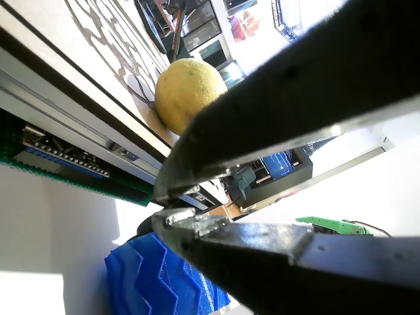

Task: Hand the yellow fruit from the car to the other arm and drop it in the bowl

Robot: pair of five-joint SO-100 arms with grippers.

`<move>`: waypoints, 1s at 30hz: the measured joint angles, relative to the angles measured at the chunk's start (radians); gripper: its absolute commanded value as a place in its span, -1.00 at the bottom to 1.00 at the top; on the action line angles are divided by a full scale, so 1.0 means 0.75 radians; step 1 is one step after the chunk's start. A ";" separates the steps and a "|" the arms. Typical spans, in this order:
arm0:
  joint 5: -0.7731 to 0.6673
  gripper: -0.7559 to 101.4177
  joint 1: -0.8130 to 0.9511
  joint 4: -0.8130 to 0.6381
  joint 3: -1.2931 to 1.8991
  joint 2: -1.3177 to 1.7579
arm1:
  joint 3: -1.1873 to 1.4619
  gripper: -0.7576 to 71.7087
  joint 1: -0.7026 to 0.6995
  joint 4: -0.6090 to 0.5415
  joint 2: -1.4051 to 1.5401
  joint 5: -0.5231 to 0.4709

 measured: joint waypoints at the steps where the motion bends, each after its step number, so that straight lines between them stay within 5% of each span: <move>1: 0.000 -0.98 0.000 0.000 0.000 0.000 | 0.000 -0.97 0.000 0.000 0.000 0.000; 19: 0.000 -0.98 0.000 0.000 0.000 0.000 | 0.000 -0.97 -0.020 0.000 0.000 -0.047; 26: -0.004 -0.99 0.000 -0.202 -0.022 -0.180 | 0.000 -0.97 -0.020 0.000 0.000 -0.047; 30: 0.000 -0.99 -0.006 -0.166 -0.180 -0.260 | 0.000 -0.97 -0.016 0.000 0.000 -0.047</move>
